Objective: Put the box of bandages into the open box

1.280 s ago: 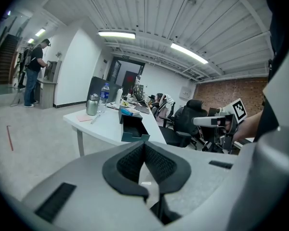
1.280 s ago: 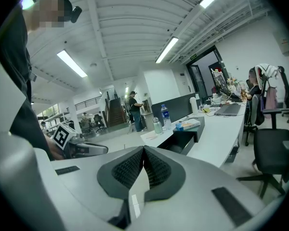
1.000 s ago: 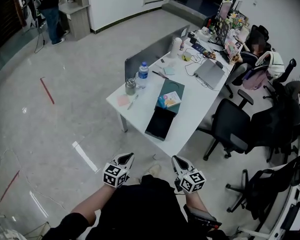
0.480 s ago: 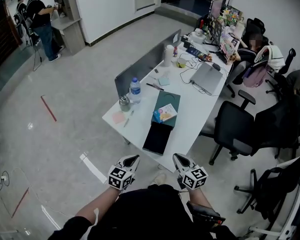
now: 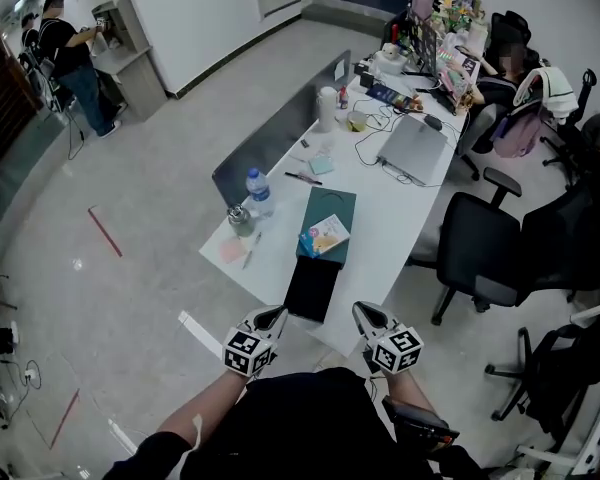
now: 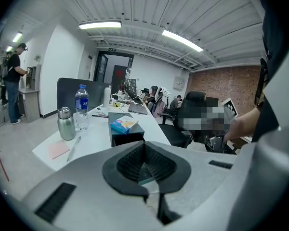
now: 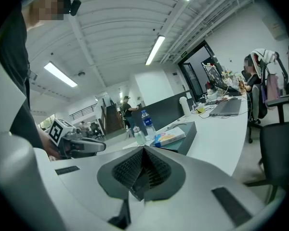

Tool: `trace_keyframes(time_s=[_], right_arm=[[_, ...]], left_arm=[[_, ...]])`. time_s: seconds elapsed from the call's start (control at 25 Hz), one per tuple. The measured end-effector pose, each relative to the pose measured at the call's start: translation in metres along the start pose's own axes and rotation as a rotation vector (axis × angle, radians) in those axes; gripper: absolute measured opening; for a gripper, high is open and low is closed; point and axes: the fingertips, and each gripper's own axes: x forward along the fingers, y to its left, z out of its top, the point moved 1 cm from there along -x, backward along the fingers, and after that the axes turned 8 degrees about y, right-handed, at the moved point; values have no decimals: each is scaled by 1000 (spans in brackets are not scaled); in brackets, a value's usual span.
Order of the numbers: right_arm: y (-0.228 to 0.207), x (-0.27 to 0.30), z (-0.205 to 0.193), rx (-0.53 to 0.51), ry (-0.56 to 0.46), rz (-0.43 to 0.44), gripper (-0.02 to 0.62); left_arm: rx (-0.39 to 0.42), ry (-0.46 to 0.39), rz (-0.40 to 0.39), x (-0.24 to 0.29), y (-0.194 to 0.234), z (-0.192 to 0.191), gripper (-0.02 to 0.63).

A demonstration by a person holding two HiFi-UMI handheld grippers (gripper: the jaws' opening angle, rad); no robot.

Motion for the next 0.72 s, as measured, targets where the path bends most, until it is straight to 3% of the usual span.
trace_keyframes(time_s=[0.48, 0.72], right_arm=[[-36, 13, 6, 41, 4, 8, 25], [-47, 18, 4, 79, 0, -31, 24]], left_arm=[[34, 67, 3, 47, 16, 36, 8], [77, 108, -18, 73, 32, 54, 9]])
